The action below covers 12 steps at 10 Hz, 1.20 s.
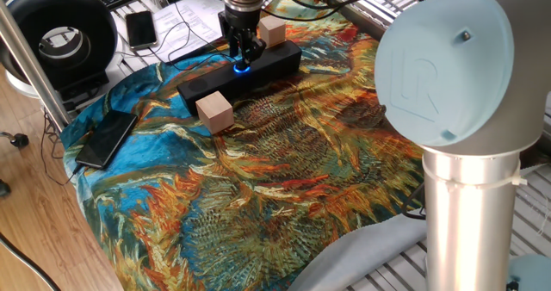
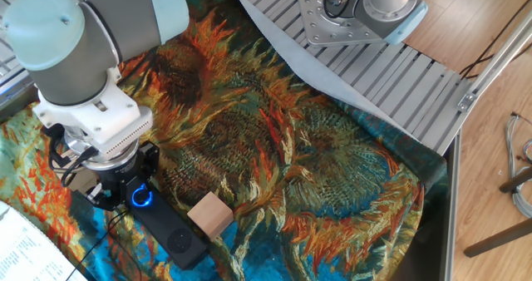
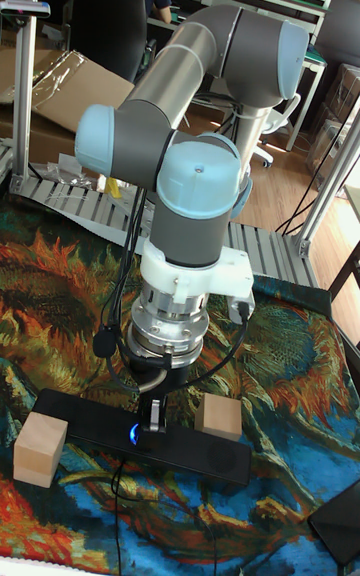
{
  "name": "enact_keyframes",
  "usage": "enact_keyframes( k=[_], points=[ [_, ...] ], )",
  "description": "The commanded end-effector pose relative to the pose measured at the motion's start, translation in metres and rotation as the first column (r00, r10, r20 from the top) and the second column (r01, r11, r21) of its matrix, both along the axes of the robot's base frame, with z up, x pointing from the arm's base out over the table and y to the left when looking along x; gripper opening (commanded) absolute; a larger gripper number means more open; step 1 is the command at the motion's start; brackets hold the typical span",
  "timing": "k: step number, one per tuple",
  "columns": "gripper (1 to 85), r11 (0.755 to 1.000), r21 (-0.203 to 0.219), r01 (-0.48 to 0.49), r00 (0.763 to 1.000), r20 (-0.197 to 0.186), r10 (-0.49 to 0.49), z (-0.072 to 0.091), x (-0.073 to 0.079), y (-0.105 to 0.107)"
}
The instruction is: Turn the knob to decrease the volume of the speaker
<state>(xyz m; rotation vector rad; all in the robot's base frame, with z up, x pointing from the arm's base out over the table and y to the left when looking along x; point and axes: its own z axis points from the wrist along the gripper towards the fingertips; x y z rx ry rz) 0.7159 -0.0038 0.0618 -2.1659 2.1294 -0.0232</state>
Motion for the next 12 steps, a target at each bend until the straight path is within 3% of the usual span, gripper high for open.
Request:
enact_keyframes(
  k=[1, 10, 12],
  points=[
    [44.3, 0.999, 0.005, -0.045, 0.999, 0.000, 0.045, -0.004, 0.001, -0.001],
    [44.3, 0.998, 0.004, -0.067, 0.995, -0.076, 0.067, -0.003, -0.021, -0.001],
    [43.0, 0.998, -0.008, -0.067, 0.995, -0.073, 0.066, 0.000, -0.021, -0.004]
  ],
)
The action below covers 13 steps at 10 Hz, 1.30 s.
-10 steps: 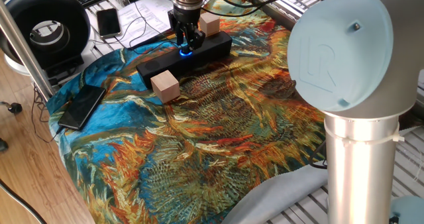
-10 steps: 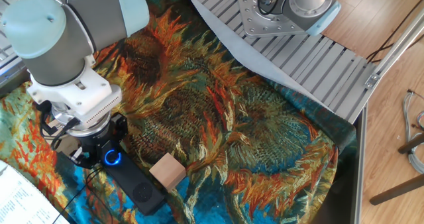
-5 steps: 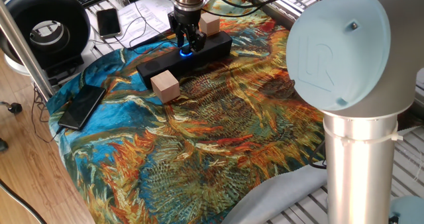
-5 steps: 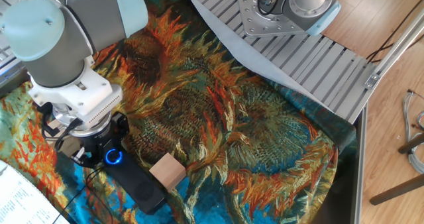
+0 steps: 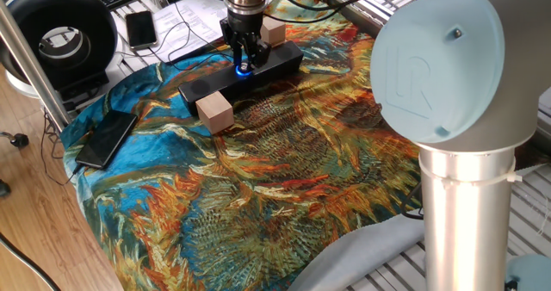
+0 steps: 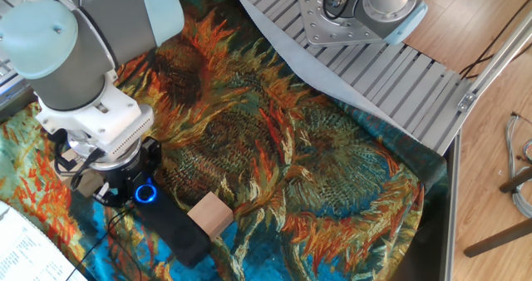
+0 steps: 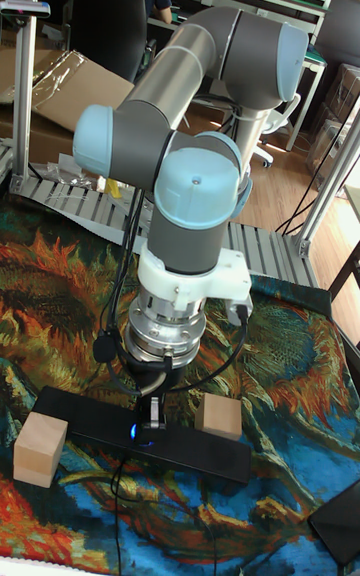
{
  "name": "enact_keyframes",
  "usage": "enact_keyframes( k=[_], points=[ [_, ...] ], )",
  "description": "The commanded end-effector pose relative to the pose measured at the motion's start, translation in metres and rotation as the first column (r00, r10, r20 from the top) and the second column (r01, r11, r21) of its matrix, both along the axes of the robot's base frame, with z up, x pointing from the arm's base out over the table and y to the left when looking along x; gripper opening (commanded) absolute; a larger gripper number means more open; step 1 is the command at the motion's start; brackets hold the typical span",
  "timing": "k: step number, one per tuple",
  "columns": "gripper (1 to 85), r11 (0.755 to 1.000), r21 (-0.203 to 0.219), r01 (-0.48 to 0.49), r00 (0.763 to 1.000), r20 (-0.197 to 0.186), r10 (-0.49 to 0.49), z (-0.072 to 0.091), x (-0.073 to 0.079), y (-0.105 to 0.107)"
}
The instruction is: Turn the knob to decrease the volume of the speaker
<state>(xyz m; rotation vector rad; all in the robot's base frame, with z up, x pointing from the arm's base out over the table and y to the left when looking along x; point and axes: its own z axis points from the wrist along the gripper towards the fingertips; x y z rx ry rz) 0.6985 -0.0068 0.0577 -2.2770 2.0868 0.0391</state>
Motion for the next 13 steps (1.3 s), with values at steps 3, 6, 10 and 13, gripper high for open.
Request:
enact_keyframes(
  k=[3, 6, 10, 13],
  points=[
    [43.0, 1.000, 0.003, 0.005, 1.000, -0.012, -0.005, 0.005, -0.004, -0.001],
    [40.3, 0.999, -0.021, -0.030, 1.000, -0.003, 0.030, 0.006, -0.001, -0.004],
    [40.3, 0.997, -0.031, -0.077, 0.997, 0.029, 0.078, 0.004, 0.009, -0.004],
    [40.3, 0.994, -0.024, -0.111, 0.993, 0.046, 0.112, 0.004, 0.014, 0.000]
  ],
)
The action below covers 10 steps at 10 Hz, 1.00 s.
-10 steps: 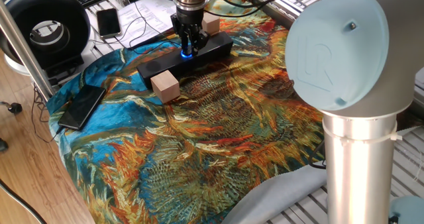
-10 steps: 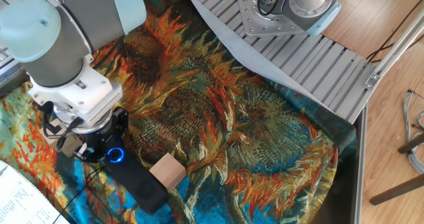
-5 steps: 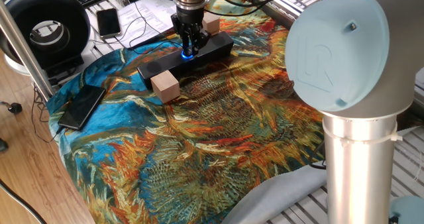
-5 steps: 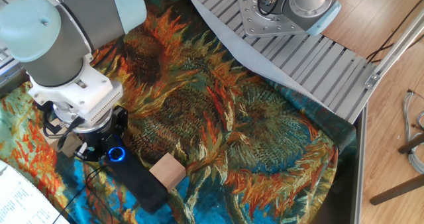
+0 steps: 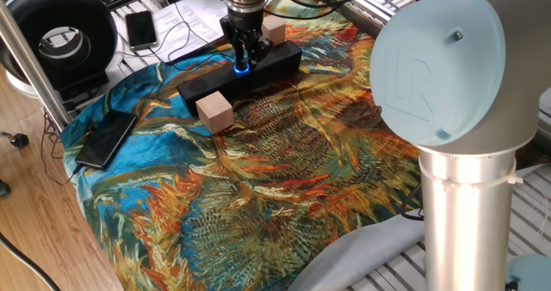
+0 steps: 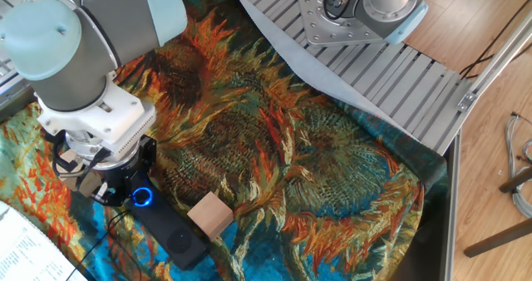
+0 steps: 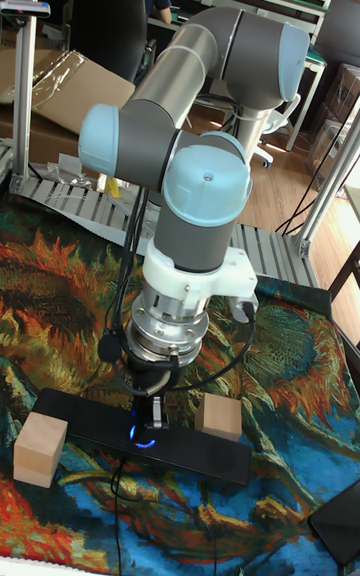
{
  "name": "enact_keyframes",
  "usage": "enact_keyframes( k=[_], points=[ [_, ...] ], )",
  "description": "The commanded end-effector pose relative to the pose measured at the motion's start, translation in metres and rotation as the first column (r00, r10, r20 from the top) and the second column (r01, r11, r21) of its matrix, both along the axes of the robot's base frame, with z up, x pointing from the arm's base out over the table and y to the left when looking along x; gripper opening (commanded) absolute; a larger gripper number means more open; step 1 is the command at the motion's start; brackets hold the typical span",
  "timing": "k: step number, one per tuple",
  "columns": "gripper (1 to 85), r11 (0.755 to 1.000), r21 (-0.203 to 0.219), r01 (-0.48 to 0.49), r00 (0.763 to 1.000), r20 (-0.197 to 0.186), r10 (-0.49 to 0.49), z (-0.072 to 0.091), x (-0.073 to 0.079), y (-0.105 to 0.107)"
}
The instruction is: Turn the knob to decrease the volume of the speaker
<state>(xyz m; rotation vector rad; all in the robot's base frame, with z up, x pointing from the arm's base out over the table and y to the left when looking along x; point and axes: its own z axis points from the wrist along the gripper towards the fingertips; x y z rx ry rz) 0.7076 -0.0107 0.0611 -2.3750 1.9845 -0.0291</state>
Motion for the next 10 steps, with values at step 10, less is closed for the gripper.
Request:
enact_keyframes(
  k=[10],
  points=[
    [37.0, 0.999, 0.044, -0.029, 0.999, 0.022, 0.029, 0.000, 0.005, 0.016]
  ],
)
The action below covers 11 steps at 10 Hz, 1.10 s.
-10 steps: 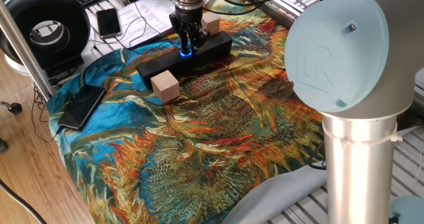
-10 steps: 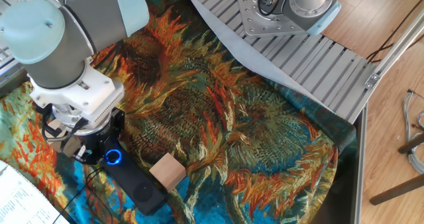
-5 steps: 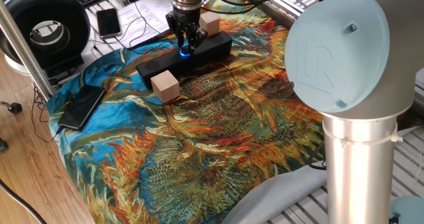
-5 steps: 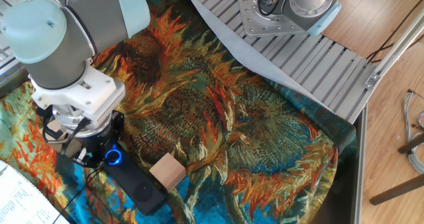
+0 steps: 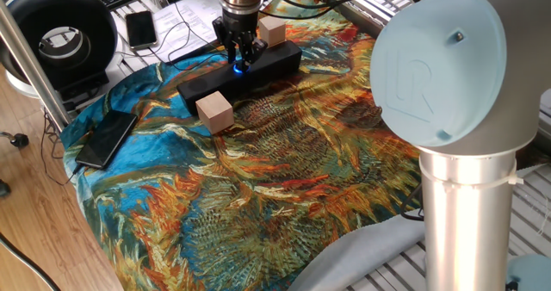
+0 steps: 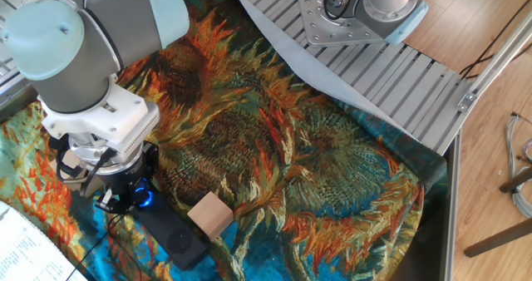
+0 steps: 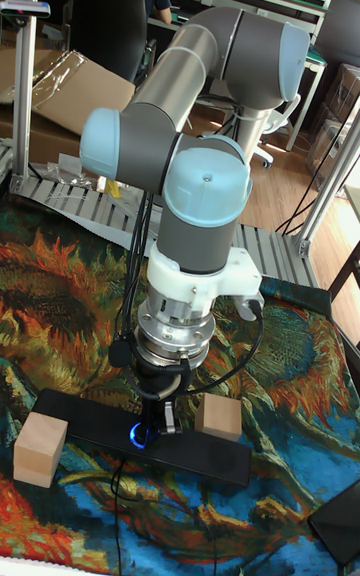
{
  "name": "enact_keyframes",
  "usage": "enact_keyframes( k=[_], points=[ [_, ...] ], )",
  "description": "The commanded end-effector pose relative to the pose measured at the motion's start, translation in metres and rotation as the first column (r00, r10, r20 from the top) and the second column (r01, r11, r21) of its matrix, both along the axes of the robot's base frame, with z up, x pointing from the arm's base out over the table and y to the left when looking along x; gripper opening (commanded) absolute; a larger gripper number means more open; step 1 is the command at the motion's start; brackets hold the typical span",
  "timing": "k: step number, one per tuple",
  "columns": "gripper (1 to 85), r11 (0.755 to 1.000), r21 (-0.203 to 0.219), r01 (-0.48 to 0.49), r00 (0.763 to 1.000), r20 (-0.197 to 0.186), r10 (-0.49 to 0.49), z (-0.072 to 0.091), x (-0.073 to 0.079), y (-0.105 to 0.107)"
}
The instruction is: Turn the knob to decrease the volume of the speaker
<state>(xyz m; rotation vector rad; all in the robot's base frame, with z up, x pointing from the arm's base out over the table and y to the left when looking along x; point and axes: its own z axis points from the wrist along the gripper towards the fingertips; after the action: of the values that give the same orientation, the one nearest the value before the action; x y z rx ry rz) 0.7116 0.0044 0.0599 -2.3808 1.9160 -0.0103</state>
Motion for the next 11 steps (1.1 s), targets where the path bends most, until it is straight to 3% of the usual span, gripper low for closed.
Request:
enact_keyframes(
  k=[1, 11],
  points=[
    [36.7, 1.000, 0.008, 0.013, 1.000, 0.002, -0.013, 0.0013, 0.0009, 0.0006],
    [36.0, 0.999, 0.017, 0.033, 0.999, 0.001, -0.033, 0.0005, 0.0006, 0.0004]
  ],
)
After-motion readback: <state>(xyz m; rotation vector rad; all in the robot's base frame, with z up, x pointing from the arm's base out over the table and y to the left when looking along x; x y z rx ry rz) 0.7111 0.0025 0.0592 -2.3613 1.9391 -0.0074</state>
